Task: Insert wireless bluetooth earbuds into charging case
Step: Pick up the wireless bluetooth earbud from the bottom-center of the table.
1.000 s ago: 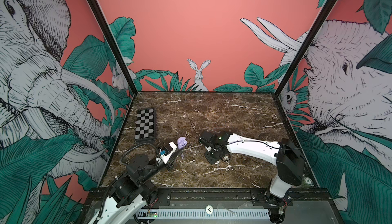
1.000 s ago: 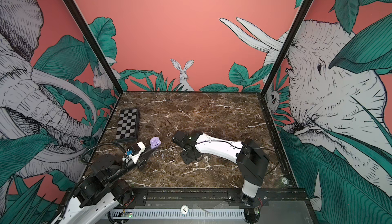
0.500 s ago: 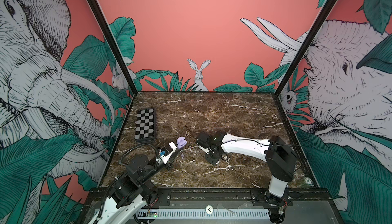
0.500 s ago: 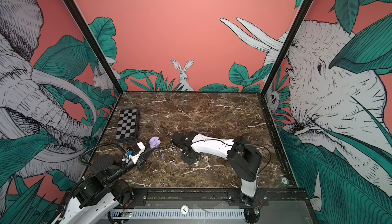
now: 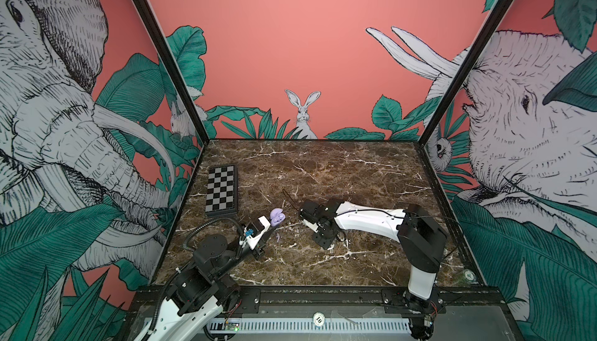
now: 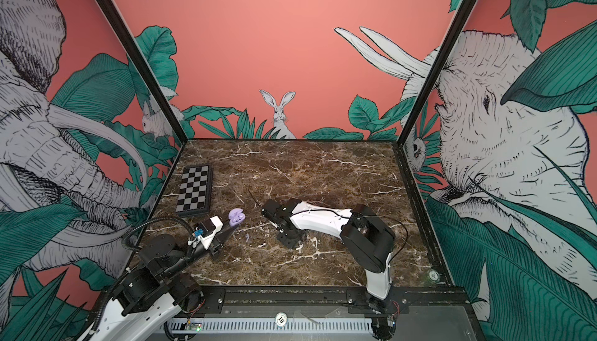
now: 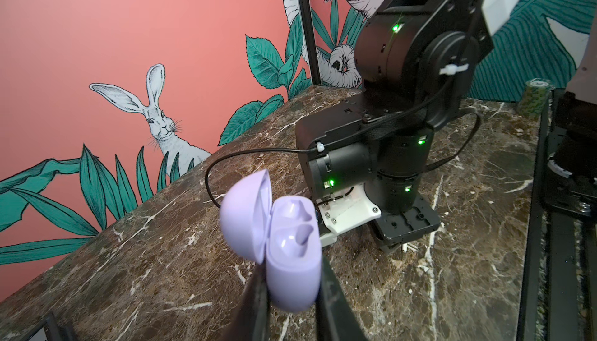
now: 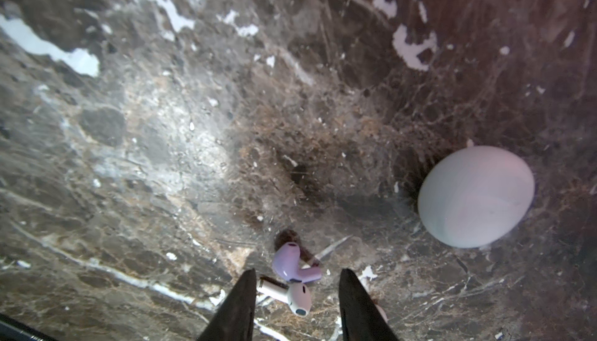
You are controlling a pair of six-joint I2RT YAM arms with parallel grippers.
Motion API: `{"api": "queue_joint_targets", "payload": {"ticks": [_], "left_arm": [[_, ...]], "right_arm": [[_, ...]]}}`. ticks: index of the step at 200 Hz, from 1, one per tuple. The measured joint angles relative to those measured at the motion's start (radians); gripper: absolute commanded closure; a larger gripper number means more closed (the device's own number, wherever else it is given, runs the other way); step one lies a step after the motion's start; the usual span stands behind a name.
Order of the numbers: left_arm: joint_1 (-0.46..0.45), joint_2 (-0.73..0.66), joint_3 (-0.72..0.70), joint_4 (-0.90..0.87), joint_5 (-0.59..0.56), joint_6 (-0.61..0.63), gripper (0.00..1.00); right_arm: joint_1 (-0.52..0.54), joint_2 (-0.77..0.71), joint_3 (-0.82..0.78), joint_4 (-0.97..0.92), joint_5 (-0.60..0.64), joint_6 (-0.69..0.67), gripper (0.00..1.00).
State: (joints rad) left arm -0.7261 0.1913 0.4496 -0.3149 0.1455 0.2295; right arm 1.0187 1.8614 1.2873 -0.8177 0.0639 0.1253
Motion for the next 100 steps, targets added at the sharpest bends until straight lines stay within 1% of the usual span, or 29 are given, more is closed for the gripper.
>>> {"api": "queue_joint_targets", "payload": {"ticks": [34,53,100], "left_arm": [[0.000,0.000,0.000,0.000,0.004,0.000,1.00],[0.000,0.000,0.000,0.000,0.006,0.000,1.00],[0.000,0.000,0.000,0.000,0.013,0.000,1.00]], "right_arm": [[-0.003,0.004,-0.012,0.006,-0.009,-0.005,0.59],[-0.003,0.010,-0.023,0.008,-0.016,-0.007,0.63],[-0.003,0.042,-0.027,0.016,-0.020,-0.007,0.63]]}}
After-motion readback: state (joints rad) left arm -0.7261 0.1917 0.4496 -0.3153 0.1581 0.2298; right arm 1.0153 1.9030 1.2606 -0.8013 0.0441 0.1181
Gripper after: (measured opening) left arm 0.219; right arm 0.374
